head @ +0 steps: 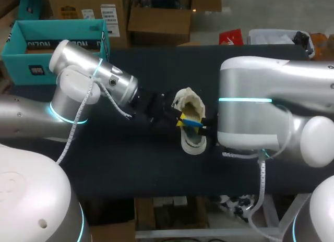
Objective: Open the shoe tongue, take the insole out of the shoe, put the insole back into the shoe, and pack the shoe into the shoebox
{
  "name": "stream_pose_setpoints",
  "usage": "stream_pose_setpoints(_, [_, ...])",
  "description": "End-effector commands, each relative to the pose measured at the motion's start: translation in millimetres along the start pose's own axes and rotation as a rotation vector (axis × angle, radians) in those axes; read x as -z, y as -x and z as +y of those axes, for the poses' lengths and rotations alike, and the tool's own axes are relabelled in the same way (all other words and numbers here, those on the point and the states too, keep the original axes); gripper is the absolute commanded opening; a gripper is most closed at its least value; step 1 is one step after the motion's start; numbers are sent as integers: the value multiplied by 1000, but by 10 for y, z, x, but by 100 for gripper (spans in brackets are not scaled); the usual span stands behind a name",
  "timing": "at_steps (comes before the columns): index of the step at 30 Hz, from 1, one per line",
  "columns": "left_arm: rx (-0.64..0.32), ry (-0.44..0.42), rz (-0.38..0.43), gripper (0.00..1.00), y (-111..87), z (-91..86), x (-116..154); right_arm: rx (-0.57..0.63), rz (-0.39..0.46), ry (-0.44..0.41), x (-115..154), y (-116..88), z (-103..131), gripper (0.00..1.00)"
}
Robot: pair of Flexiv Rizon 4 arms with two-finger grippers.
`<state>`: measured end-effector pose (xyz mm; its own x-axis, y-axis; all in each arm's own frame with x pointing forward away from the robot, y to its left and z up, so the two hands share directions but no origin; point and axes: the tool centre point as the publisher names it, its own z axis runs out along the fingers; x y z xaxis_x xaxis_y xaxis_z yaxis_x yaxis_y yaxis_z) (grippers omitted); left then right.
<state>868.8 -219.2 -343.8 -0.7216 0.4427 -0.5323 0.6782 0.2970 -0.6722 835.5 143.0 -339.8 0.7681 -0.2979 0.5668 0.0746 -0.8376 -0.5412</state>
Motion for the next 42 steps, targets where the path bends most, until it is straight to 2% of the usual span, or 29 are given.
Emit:
stream_pose_setpoints(1, [12,-16,-3,0,49,66,-97,0,-26,6,-174,-68,15,0])
stream_pose_setpoints(2, [14,-17,-3,0,50,68,-93,-2,-30,11,-188,-70,23,0])
stream_pose_setpoints(3, [15,-19,-3,5,49,66,-84,-3,-32,14,-200,-71,32,0])
stream_pose_setpoints(4, [15,-19,-3,15,42,55,-73,-4,-34,14,-206,-73,38,0])
stream_pose_setpoints(6, [8,-19,-3,25,17,19,-43,-8,-36,13,-214,-73,59,0])
stream_pose_setpoints(9, [-6,-17,-2,35,-14,-32,-17,-14,-37,13,-219,-71,81,0])
stream_pose_setpoints(11, [-17,-16,0,36,-26,-68,-17,-17,-38,15,-222,-71,85,0])
stream_pose_setpoints(12, [-20,-16,-1,36,-28,-80,-18,-17,-38,15,-223,-72,86,0])
stream_pose_setpoints(13, [-28,-18,-4,31,-29,-104,-17,-17,-39,16,-224,-72,87,0])
stream_pose_setpoints(14, [-32,-20,-7,19,-28,-117,-17,-18,-40,17,-224,-73,87,0])
stream_pose_setpoints(15, [-35,-21,-8,0,-26,-130,-18,-18,-40,19,-224,-73,87,0])
stream_pose_setpoints(24, [-41,-12,0,0,-39,-139,-54,-29,-35,29,-123,-28,95,0])
stream_pose_setpoints(25, [-40,-11,0,0,-41,-132,-58,-31,-32,31,-99,-18,81,20])
stream_pose_setpoints(27, [-36,-10,0,0,-44,-119,-63,-28,-17,36,-46,3,42,69])
stream_pose_setpoints(28, [-34,-9,0,0,-46,-115,-64,-26,-14,39,-18,12,17,96])
stream_pose_setpoints(29, [-33,-9,0,0,-47,-111,-65,-22,-10,43,8,24,-10,98])
stream_pose_setpoints(30, [-31,-9,-1,0,-48,-108,-65,-17,-9,55,28,36,-34,96])
stream_pose_setpoints(31, [-31,-9,-2,0,-50,-105,-64,-13,-7,60,49,48,-59,86])
stream_pose_setpoints(33, [-29,-11,-4,0,-54,-98,-61,-7,-2,68,79,66,-89,53])
stream_pose_setpoints(42, [-19,-14,-7,0,-62,-72,-68,2,2,63,80,113,-151,18])
